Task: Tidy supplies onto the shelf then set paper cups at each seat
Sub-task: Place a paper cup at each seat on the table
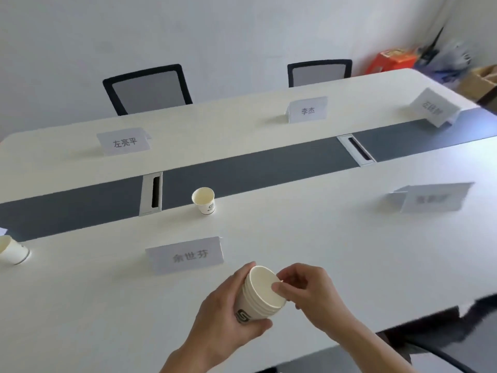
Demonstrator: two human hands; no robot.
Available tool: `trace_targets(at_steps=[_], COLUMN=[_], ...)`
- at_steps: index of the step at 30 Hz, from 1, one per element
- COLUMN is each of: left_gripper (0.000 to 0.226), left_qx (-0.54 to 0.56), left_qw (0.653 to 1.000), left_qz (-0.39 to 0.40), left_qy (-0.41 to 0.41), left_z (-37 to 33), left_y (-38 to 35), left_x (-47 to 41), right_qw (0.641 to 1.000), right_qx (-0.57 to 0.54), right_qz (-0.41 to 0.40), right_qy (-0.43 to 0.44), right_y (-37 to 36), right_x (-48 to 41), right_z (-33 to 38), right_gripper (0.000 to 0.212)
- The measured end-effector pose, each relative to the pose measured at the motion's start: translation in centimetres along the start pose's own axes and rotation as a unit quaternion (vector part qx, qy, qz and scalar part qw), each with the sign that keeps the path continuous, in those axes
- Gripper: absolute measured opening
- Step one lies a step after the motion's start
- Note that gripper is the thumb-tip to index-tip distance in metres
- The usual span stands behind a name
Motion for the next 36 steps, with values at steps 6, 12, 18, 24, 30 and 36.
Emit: trace_targets(at_steps=[6, 12, 18, 24, 30, 36], left_gripper=[0.087, 0.084, 0.078, 0.077, 0.081, 0.085], left_qx=[-0.043, -0.06, -0.012, 0.003, -0.035, -0.046], left_qw=[0.989, 0.965, 0.942, 0.899, 0.841, 0.827], left_qz=[0.112, 0.208, 0.276, 0.362, 0.453, 0.475], left_qy=[-0.082, -0.148, -0.188, -0.246, -0.294, -0.297], left_z=[-5.7, -11.1, -18.0, -25.6, -31.2, -36.5], left_y=[-7.8, -14.8, -21.9, -30.5, -39.1, -46.4], left_x=[3.6, 4.2, 2.2, 0.8, 2.7, 3.8], right_qw=[0.994, 0.976, 0.946, 0.899, 0.789, 0.684], right_qx=[-0.054, -0.127, -0.247, -0.221, -0.319, -0.39], right_qz=[-0.067, -0.151, -0.204, -0.378, -0.525, -0.615], right_qy=[-0.062, -0.086, -0.045, -0.028, -0.025, -0.037], right_y=[6.7, 15.1, 21.8, 29.7, 38.0, 44.6], right_x=[7.8, 13.6, 17.5, 20.4, 28.1, 37.1], right_z=[-6.2, -9.9, -10.8, -12.5, -17.4, -26.3], right_gripper=[0.004, 0.008, 0.044, 0.063, 0.065, 0.073])
Point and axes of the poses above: each hand's wrist, its own x-axis away from the middle knuckle, its own y-axis out of the back of the hand, z = x × y, the point moved 10 cm from there along -x, towards the middle knuckle, and after that the axes turned 5 degrees about -z, right-handed, at the moved point
